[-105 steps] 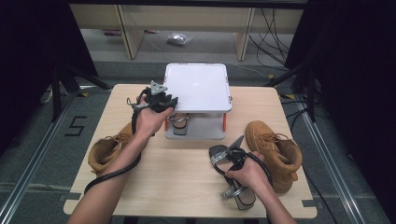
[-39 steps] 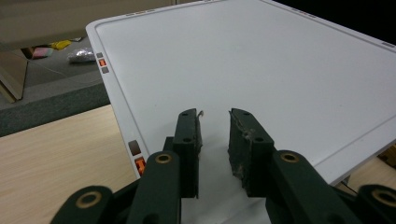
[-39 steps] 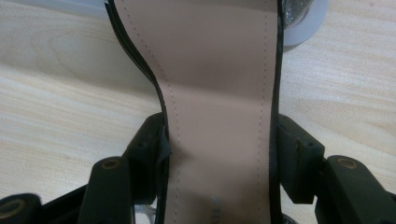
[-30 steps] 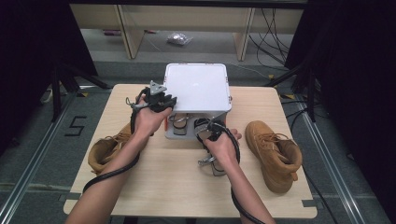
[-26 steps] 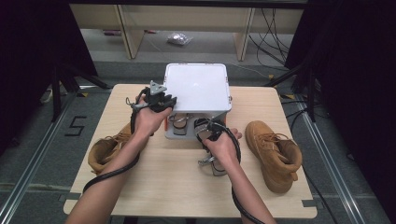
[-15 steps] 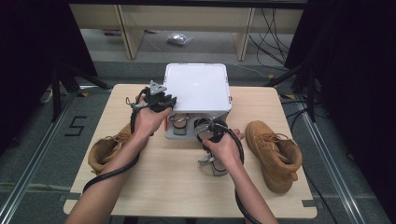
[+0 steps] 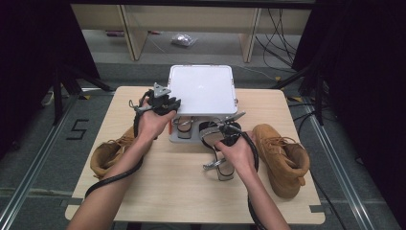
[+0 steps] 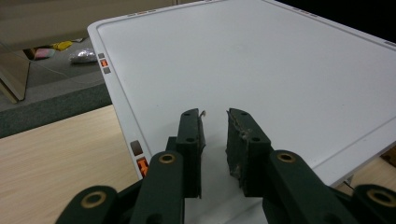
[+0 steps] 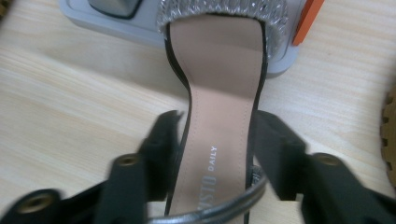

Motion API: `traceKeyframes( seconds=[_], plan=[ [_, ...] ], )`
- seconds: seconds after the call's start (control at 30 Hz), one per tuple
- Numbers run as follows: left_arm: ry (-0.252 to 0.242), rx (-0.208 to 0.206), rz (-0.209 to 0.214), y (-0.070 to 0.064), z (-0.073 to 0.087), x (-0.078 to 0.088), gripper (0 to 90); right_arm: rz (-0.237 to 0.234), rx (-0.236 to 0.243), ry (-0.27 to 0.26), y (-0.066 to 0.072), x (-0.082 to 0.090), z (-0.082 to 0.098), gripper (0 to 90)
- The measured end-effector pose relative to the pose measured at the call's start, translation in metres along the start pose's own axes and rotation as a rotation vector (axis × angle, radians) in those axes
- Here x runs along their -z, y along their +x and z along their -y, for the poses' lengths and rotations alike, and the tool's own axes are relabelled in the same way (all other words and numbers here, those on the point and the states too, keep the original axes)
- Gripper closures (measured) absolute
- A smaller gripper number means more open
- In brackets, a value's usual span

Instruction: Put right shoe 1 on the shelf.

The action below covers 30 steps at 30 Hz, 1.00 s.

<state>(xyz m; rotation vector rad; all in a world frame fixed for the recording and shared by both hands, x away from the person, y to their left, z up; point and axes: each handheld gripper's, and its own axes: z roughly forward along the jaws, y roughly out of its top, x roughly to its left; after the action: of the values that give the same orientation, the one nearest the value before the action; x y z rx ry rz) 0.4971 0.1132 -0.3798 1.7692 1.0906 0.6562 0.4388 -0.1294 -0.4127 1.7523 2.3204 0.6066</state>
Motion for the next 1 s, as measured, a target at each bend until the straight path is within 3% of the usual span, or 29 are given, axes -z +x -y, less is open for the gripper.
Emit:
traceKeyframes(
  seconds=[0.03,0.13,0.17,0.27,0.37,0.4,0.43,0.6,0.73,0.77,1.0],
  plan=[
    [0.000,0.000,0.000,0.000,0.000,0.000,74.5,-0.017,0.004,-0.012,-0.002,0.004,0.001,63.7],
    [0.000,-0.001,0.000,0.000,0.000,0.000,75.2,-0.008,-0.015,-0.028,-0.005,0.013,0.003,77.5],
    [0.000,-0.001,0.001,0.000,0.000,0.000,75.4,-0.026,-0.003,-0.034,-0.008,0.016,0.004,79.9],
    [0.002,-0.005,0.000,0.000,0.000,0.000,76.7,-0.022,-0.004,-0.048,-0.014,0.022,0.009,89.9],
    [0.003,-0.009,-0.001,0.000,0.000,0.000,78.1,0.001,-0.009,-0.028,-0.018,0.026,0.015,90.0],
    [0.003,-0.010,-0.002,0.000,0.000,0.000,78.7,0.002,0.022,-0.026,-0.022,0.027,0.019,90.0],
    [0.003,-0.011,-0.003,0.000,0.000,0.000,79.3,0.007,-0.009,-0.021,-0.022,0.029,0.021,90.0],
    [0.011,-0.014,-0.012,-0.001,-0.001,0.000,82.3,0.031,0.008,0.028,-0.029,0.031,0.039,90.0],
    [0.012,-0.017,-0.020,-0.003,-0.001,0.000,87.5,0.005,0.050,0.060,-0.034,0.027,0.058,90.0],
    [0.013,-0.021,-0.025,-0.004,-0.001,0.000,88.8,0.004,0.024,0.069,-0.034,0.026,0.062,90.0],
    [0.032,-0.029,-0.040,-0.006,-0.004,0.000,89.5,-0.033,0.041,0.121,-0.032,0.017,0.090,90.0]
  ],
)
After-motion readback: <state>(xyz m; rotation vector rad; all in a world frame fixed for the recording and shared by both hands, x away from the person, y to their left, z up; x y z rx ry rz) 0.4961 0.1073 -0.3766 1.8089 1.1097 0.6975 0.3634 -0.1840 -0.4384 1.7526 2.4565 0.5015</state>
